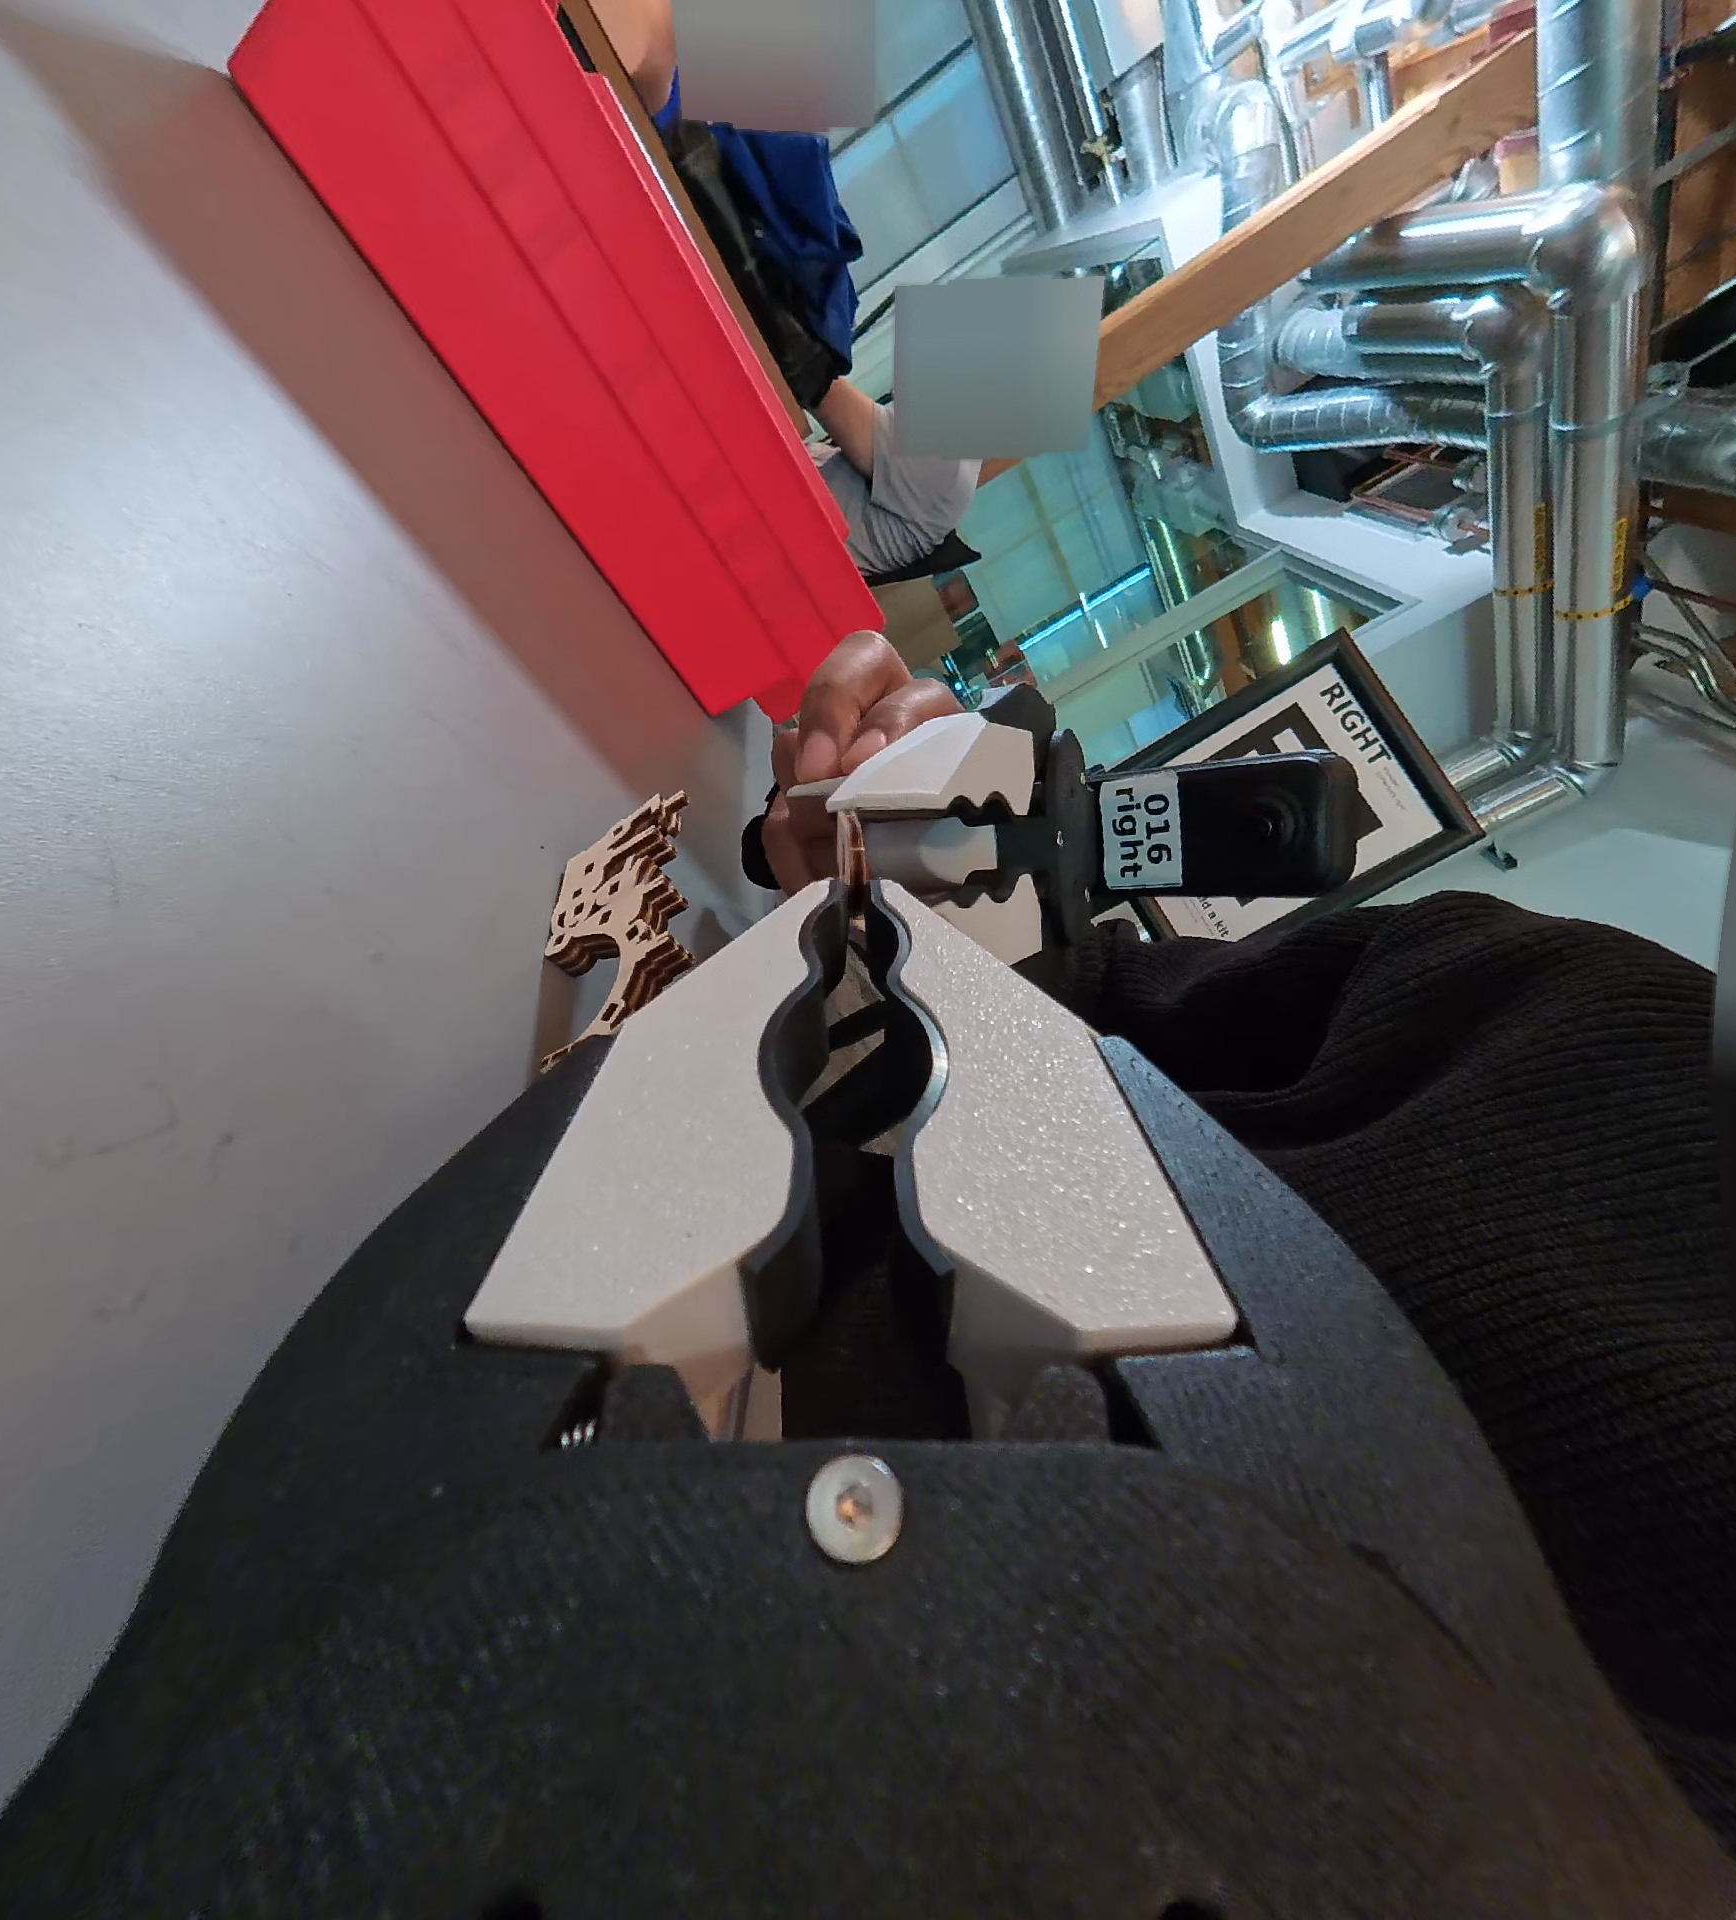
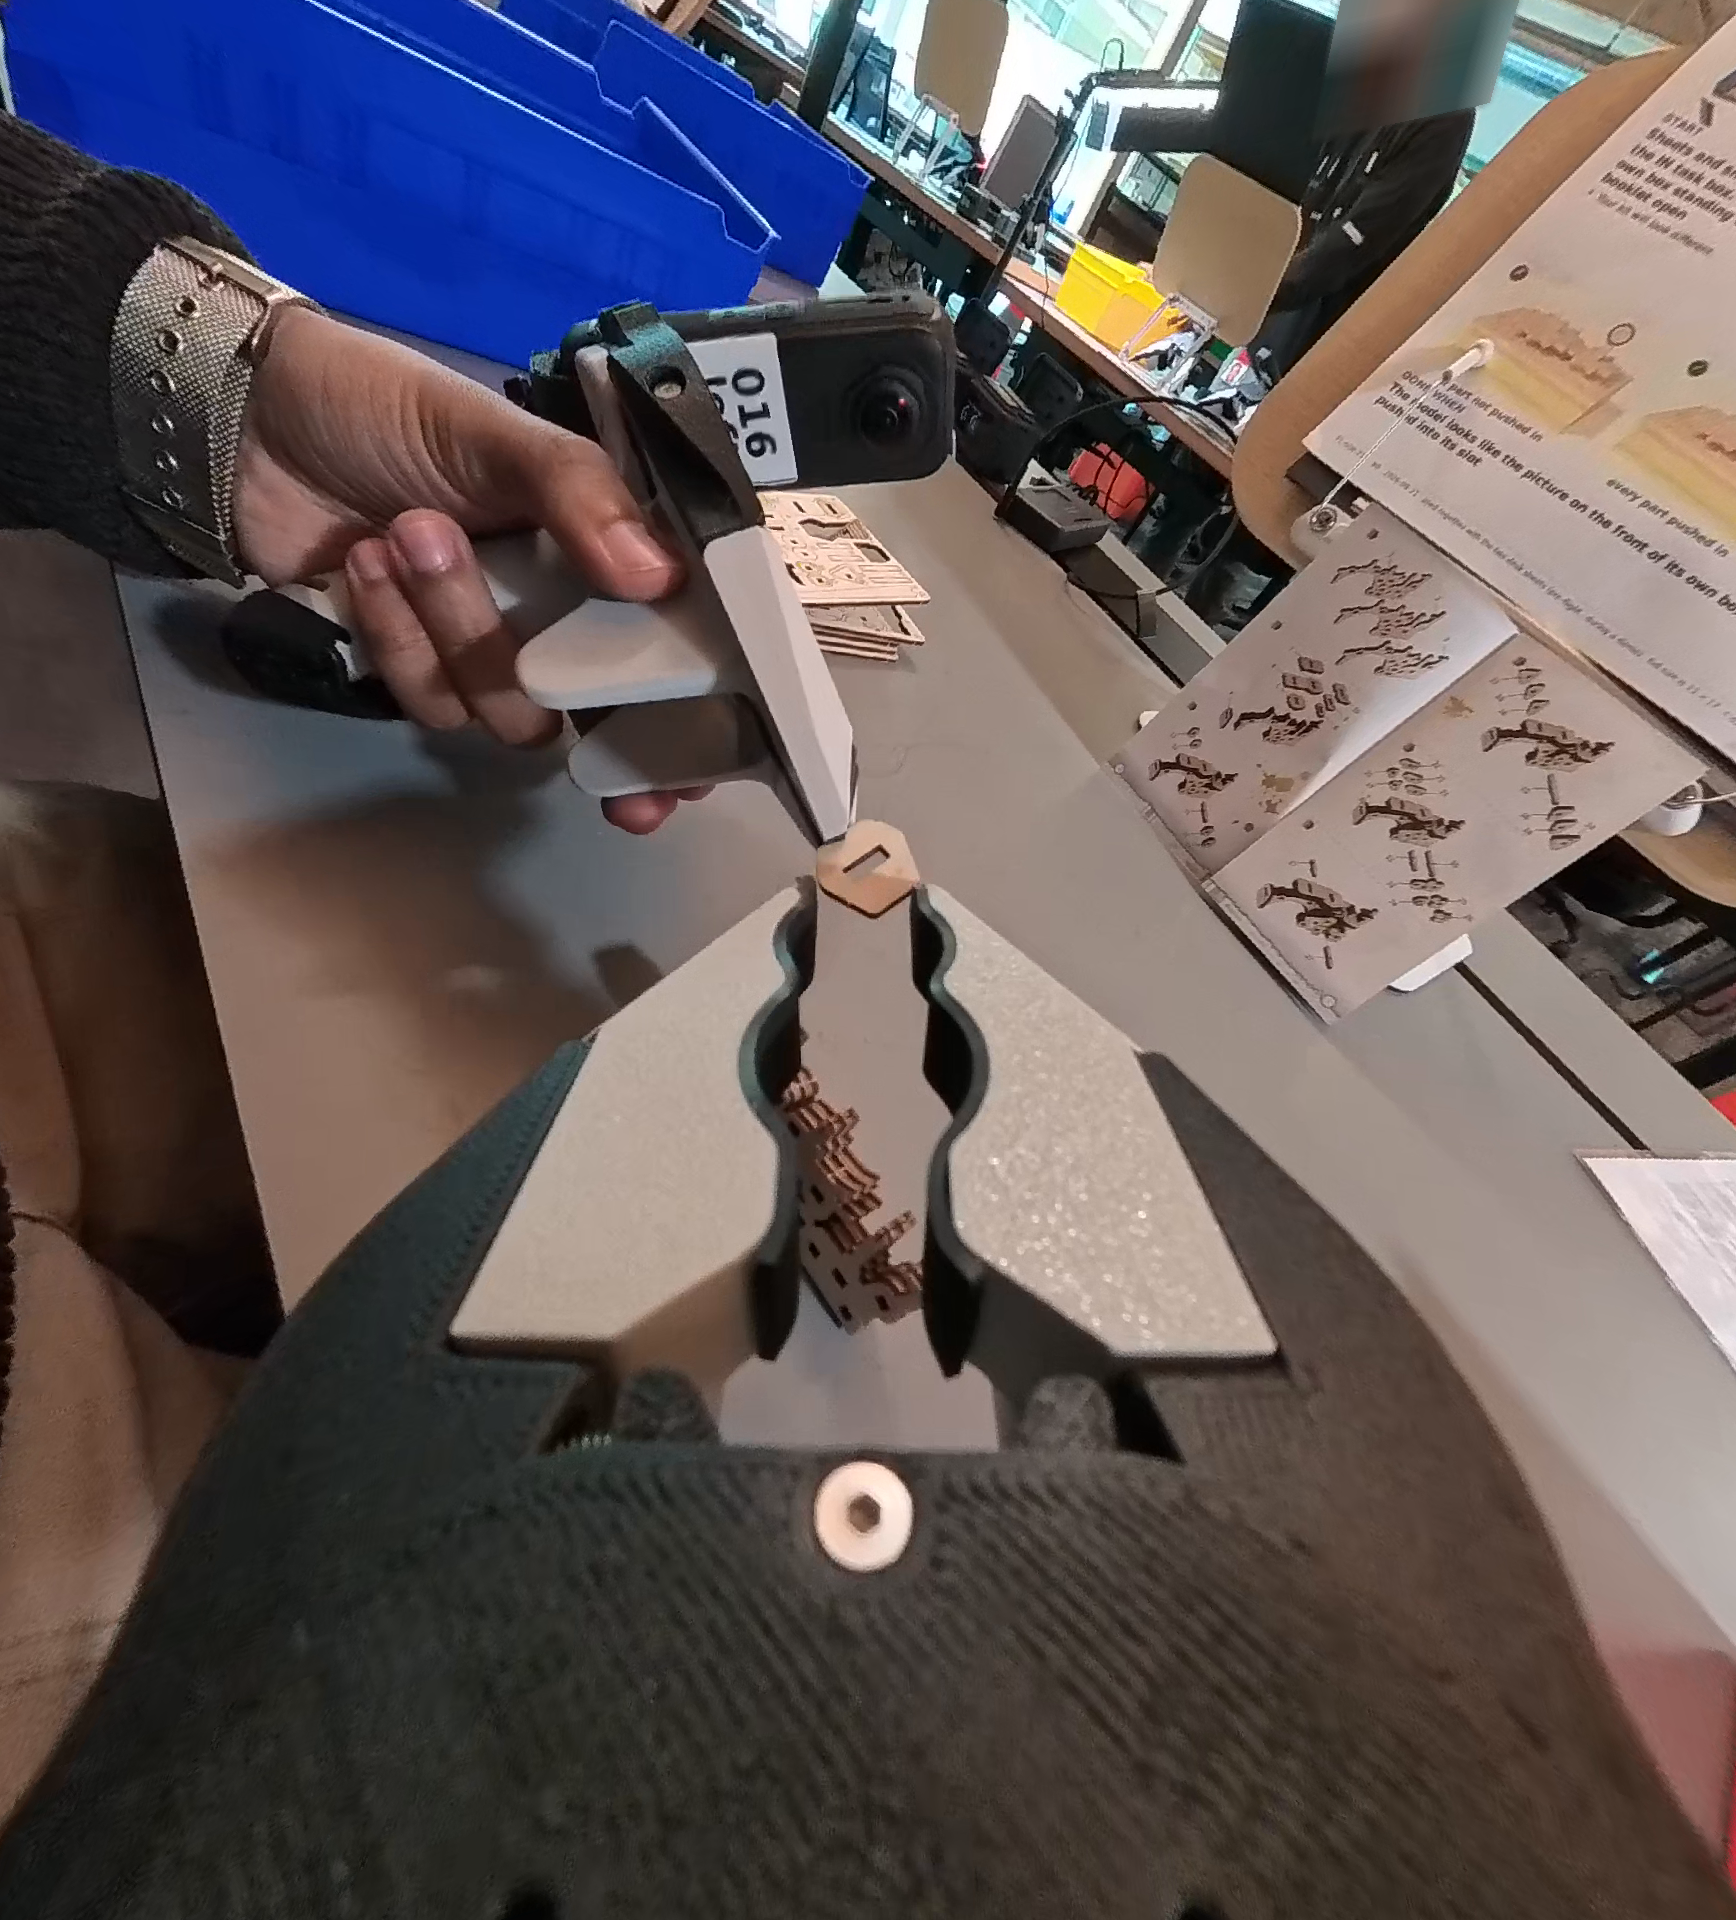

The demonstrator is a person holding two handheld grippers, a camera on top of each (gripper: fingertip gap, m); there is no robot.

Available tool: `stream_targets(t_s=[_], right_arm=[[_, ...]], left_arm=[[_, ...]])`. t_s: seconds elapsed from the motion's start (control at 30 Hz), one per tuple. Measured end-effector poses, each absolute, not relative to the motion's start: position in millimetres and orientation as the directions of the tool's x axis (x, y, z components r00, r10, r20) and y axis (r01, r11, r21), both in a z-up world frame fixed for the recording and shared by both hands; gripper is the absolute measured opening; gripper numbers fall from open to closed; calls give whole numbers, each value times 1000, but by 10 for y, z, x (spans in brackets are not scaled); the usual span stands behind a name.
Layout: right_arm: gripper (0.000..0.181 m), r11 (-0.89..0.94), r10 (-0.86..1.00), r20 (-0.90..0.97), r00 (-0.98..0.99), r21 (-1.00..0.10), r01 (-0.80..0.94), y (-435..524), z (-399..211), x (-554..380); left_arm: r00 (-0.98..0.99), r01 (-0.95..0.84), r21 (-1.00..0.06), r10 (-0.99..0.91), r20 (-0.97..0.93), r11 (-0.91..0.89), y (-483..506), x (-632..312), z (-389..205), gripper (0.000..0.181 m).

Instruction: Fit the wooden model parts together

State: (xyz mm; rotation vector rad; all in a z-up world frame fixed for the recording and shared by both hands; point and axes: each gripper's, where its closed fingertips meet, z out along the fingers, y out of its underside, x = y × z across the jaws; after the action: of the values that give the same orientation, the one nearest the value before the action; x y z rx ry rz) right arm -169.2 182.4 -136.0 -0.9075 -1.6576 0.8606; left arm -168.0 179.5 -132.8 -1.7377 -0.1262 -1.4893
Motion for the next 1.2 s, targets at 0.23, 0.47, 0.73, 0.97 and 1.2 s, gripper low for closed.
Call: stream_targets(t_s=[0.23, 0.47, 0.73, 0.97, 1.2], right_arm=[[16, 470, 873, 435, -221, -870, 146, 1792, -1360, -1678], [22, 467, 872, 430, -232, -874, 136, 1790, -1348, -1666], [28, 410, 890, 368, -268, -905, 118, 1737, -1307, -1643], [22, 404, 890, 361, -278, -908, 115, 1732, -1306, -1633], [19, 416, 885, 374, -277, -903, 107, 1714, -1294, -1635]], left_arm=[[276, 570, -483, -399, 874, -664, 1798, -1710, -1325, 0], [254, 566, -467, -395, 883, -680, 1784, -1698, -1325, 0], [167, 547, -419, -396, 903, -725, 1729, -1622, -1301, 0], [135, 541, -409, -404, 905, -735, 1705, -1596, -1276, 0], [141, 541, -411, -403, 904, -733, 1707, -1594, -1284, 0]])
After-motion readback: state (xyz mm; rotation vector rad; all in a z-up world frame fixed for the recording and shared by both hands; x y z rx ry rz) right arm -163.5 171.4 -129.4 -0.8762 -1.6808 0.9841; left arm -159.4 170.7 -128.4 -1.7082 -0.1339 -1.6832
